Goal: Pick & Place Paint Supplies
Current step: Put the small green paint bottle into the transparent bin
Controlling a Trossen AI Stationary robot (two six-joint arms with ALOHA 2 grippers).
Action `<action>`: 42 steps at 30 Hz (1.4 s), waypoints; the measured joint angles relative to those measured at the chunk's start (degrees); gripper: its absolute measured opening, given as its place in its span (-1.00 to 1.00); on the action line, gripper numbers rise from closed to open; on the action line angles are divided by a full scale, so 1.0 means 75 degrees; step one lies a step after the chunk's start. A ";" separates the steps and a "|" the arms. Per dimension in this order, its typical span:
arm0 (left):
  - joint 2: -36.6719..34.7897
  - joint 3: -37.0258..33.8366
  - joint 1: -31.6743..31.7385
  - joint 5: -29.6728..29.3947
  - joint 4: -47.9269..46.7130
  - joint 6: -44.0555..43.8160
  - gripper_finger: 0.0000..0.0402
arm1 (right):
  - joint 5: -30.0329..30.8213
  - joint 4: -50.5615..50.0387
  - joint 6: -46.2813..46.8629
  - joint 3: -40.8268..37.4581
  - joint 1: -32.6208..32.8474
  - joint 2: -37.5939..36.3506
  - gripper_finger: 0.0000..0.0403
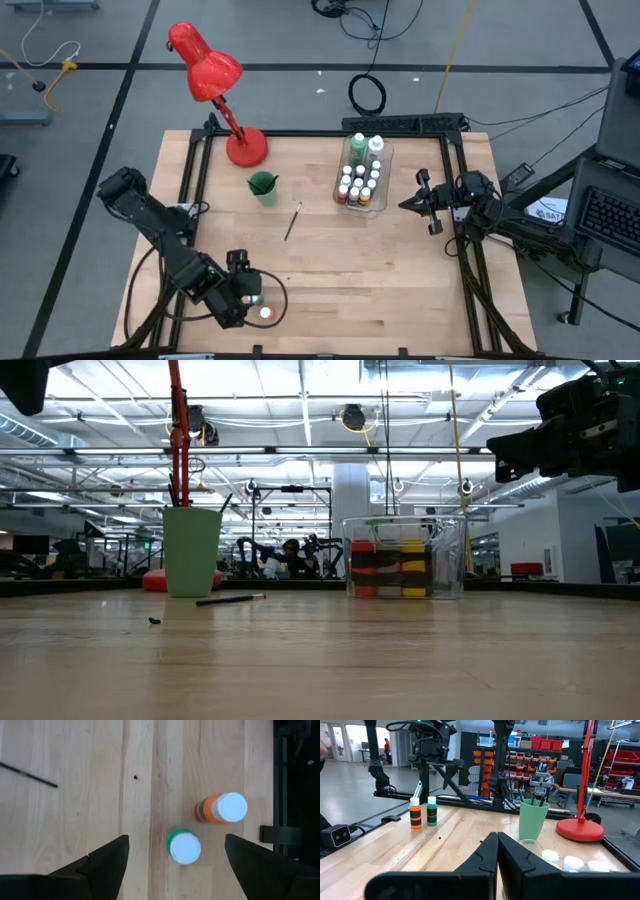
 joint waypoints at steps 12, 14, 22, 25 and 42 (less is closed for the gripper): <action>0.0003 -0.0856 0.0017 0.0542 0.1305 0.0036 0.38 | 0.0006 0.0000 -0.0038 0.0002 0.0000 0.0003 -0.98; 0.0009 -0.1109 0.0018 0.0732 0.1640 0.0062 0.35 | 0.0006 0.0000 -0.0038 0.0001 0.0000 0.0003 -0.98; 0.0006 -0.1335 0.0198 0.0912 0.1857 0.0095 0.24 | 0.0006 0.0000 -0.0137 0.0002 0.0000 0.0003 -0.98; 0.0006 -0.1335 0.0272 0.0947 0.1836 0.0115 0.17 | 0.0009 0.0000 -0.0166 0.0000 0.0000 0.0003 -0.98; -0.0016 -0.1297 0.0564 0.1324 0.1598 0.0530 -0.52 | 0.0009 0.0000 -0.0177 0.0000 0.0000 0.0003 -0.98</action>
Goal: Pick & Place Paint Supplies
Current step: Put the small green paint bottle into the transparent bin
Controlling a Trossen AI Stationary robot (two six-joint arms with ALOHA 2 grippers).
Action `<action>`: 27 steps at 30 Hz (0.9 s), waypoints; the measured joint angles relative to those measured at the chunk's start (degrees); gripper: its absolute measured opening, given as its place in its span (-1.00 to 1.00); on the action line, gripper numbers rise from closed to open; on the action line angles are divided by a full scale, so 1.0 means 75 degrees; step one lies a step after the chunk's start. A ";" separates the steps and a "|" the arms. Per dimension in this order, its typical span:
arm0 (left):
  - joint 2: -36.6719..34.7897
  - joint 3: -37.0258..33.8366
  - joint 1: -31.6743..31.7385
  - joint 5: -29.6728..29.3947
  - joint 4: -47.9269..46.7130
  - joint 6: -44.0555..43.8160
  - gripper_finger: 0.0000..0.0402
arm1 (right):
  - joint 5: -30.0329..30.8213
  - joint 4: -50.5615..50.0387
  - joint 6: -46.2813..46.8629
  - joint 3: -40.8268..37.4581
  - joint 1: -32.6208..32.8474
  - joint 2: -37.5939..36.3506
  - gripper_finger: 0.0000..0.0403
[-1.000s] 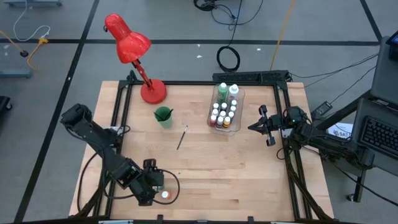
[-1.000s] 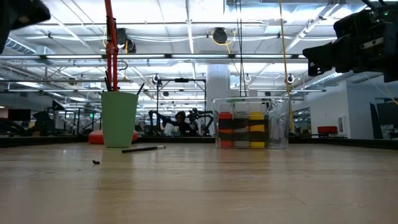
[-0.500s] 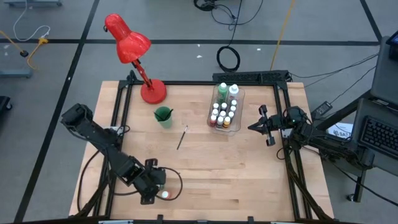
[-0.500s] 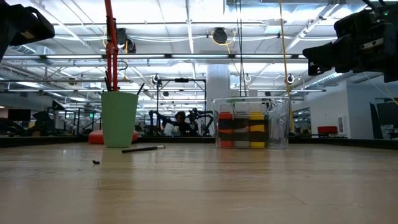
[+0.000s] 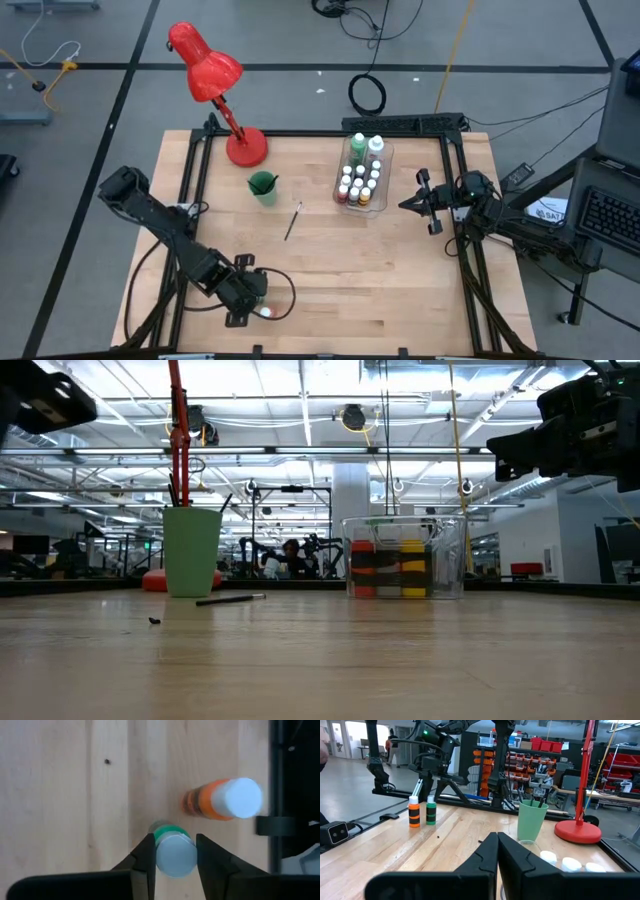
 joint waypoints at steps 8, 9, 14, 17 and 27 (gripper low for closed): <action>-0.0001 0.1520 0.1576 0.0029 -0.2549 0.1579 -0.52 | 0.0000 0.0000 0.0020 0.0003 0.0000 0.0000 -0.98; -0.0001 0.1800 0.1829 0.0024 -0.2720 0.1954 -0.52 | 0.0000 0.0000 0.0021 0.0002 0.0000 0.0000 -0.98; -0.0001 0.3252 0.3170 -0.0263 -0.2754 0.3523 -0.52 | -0.0001 0.0002 0.0003 0.0002 0.0000 0.0000 -0.98; 0.0030 0.3905 0.3982 -0.0294 -0.2418 0.3834 -0.52 | 0.0000 0.0003 -0.0040 0.0000 0.0000 0.0000 -0.98; 0.1049 0.5098 0.5231 0.0248 -0.0569 0.5011 -0.52 | 0.0000 0.0006 -0.0178 0.0001 0.0000 -0.0002 -0.98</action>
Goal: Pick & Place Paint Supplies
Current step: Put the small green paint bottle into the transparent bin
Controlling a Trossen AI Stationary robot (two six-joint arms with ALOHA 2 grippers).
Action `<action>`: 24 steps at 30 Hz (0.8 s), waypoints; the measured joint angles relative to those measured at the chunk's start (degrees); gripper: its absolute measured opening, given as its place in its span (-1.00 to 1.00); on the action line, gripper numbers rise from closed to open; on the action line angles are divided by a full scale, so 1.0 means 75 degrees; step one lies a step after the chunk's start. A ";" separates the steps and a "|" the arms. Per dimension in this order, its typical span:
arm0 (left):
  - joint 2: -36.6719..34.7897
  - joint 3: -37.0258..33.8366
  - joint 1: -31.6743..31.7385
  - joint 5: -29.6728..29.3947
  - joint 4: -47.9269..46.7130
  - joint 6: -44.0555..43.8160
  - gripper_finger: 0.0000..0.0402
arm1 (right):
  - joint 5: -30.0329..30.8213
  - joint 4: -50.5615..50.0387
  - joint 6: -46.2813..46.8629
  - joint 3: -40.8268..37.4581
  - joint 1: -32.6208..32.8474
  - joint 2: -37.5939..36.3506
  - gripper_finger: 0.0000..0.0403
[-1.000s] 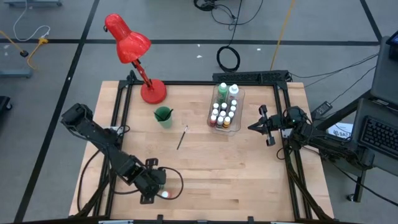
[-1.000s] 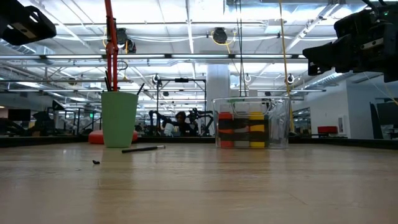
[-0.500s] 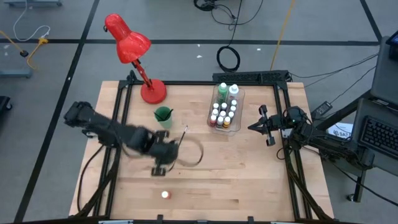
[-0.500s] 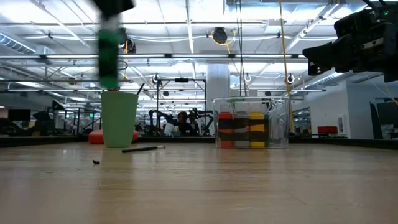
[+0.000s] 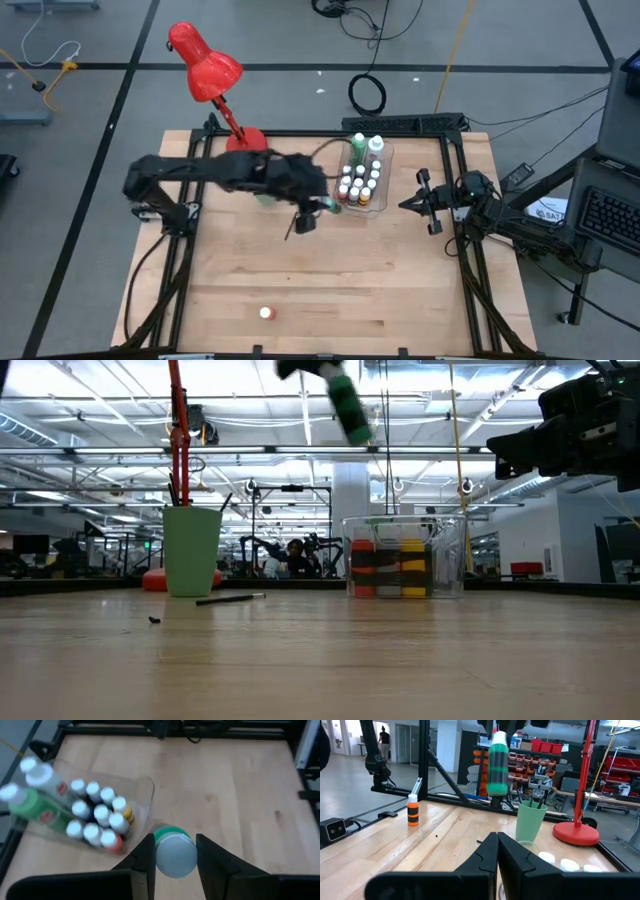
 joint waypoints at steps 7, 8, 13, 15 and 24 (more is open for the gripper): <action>0.2069 0.1998 0.0473 -0.0057 0.0065 0.0327 -0.52 | 0.0000 0.0024 -0.0002 -0.0001 0.0000 0.0013 -0.98; 0.2431 0.2374 0.0544 -0.0037 0.0027 0.0373 -0.52 | 0.0000 0.0003 -0.0009 -0.0001 0.0000 0.0016 -0.98; 0.3997 0.4443 0.0951 0.0801 -0.0172 0.0429 -0.52 | 0.0000 -0.0005 -0.0129 0.0000 0.0000 0.0016 -0.98; 0.4348 0.4620 0.1107 0.0987 -0.0071 0.0439 -0.52 | 0.0000 -0.0099 -0.0347 0.0002 0.0000 0.0013 -0.98; 0.4689 0.4467 0.1593 0.0992 -0.0405 0.0408 -0.52 | 0.0029 -0.0068 -0.0523 -0.0001 -0.0017 0.0043 -0.98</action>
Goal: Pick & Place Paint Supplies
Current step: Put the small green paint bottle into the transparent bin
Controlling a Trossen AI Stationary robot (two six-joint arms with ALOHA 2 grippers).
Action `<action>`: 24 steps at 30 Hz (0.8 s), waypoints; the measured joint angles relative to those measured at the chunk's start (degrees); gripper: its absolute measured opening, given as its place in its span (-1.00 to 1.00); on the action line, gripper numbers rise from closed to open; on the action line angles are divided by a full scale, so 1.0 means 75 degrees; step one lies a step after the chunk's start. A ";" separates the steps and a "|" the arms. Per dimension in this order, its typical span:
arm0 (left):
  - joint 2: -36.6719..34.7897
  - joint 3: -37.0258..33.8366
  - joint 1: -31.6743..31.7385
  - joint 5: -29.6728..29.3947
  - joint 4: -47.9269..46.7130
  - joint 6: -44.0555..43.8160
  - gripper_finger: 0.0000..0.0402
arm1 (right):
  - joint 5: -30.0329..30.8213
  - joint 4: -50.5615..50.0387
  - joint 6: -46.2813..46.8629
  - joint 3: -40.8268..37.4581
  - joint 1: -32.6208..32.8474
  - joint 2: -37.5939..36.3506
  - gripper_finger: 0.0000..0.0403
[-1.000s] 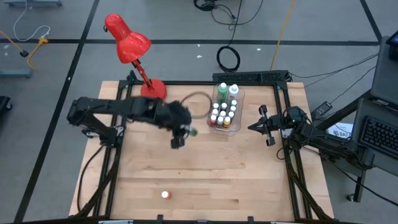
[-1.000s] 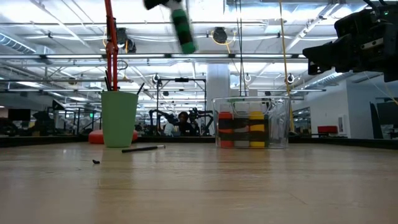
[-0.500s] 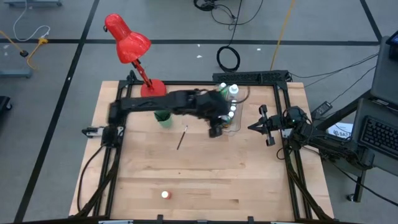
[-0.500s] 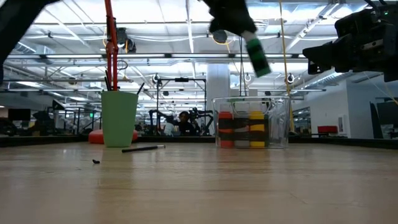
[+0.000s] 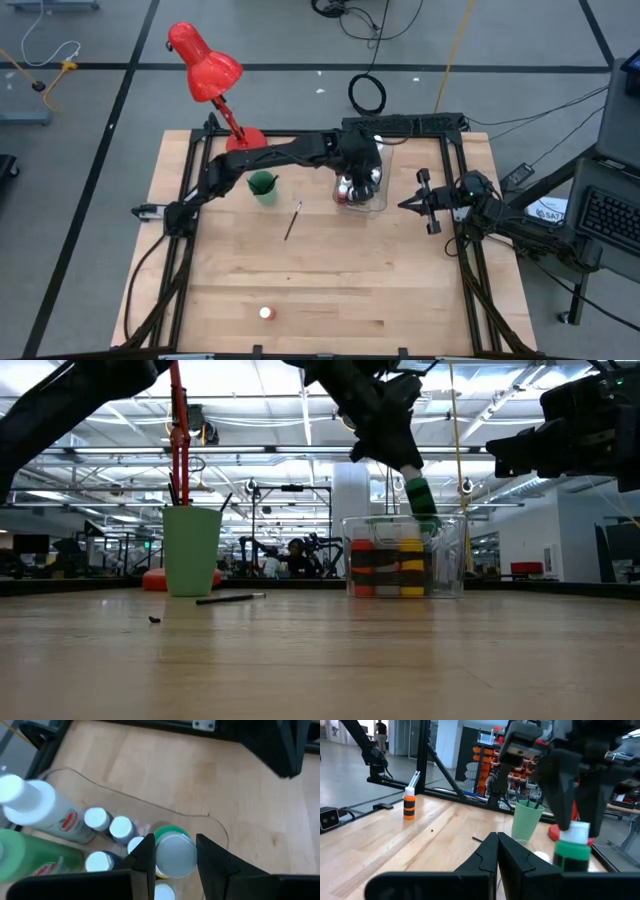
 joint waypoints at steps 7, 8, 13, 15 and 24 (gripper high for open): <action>0.0032 -0.0017 -0.0074 0.0065 0.0014 0.0282 -0.52 | 0.0000 0.0013 -0.0104 0.0000 0.0000 0.0029 -0.98; 0.0028 -0.0015 -0.0078 0.0062 0.0050 0.0312 -0.52 | 0.0000 0.0010 -0.0101 0.0000 0.0000 0.0032 -0.98; 0.0399 -0.0012 -0.0039 0.0185 0.0496 0.0350 -0.52 | 0.0005 0.0007 -0.0133 0.0001 0.0000 0.0032 -0.98; 0.0624 -0.0016 -0.0009 0.0303 0.0658 0.0429 -0.52 | 0.0001 -0.0027 -0.0133 0.0000 -0.0001 0.0032 -0.98; 0.1011 -0.0017 0.0173 0.0333 0.0534 0.0431 -0.52 | 0.0002 0.0006 -0.0303 0.0000 -0.0036 0.0121 -0.98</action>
